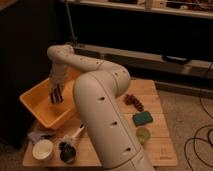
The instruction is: Wipe tray with eraser
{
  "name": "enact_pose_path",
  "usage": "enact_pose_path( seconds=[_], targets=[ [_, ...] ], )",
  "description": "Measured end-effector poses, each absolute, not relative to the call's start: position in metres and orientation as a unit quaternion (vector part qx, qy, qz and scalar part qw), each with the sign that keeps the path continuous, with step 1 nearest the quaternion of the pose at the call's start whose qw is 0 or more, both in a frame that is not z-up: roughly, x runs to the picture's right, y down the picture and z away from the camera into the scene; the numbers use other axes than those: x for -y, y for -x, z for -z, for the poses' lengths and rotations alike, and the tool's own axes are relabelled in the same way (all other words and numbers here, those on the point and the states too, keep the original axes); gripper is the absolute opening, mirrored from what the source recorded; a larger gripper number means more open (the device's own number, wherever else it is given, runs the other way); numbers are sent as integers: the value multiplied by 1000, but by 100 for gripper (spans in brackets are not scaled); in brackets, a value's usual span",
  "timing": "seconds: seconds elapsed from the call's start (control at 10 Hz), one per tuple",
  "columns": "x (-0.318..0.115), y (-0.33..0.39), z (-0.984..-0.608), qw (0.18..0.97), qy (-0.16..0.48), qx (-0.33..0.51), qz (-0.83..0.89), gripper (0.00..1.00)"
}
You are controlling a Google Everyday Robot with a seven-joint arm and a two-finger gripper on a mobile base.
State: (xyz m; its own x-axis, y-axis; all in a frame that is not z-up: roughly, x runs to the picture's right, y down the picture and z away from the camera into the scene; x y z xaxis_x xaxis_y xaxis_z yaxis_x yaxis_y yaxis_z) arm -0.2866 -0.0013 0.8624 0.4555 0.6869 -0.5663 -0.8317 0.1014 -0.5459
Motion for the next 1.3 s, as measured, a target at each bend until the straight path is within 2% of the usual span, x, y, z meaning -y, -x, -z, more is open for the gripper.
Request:
enact_pose_path(
  seconds=[0.2,0.6,0.9,1.3],
  targets=[
    [14,273,-879,730,426,-93,-527,0],
    [8,226,-904,711,417,-119,-554,0],
    [9,184,-900,703,408,-118,-571,0],
    [-12,185,-875,717,412,-98,-553,0]
  ],
)
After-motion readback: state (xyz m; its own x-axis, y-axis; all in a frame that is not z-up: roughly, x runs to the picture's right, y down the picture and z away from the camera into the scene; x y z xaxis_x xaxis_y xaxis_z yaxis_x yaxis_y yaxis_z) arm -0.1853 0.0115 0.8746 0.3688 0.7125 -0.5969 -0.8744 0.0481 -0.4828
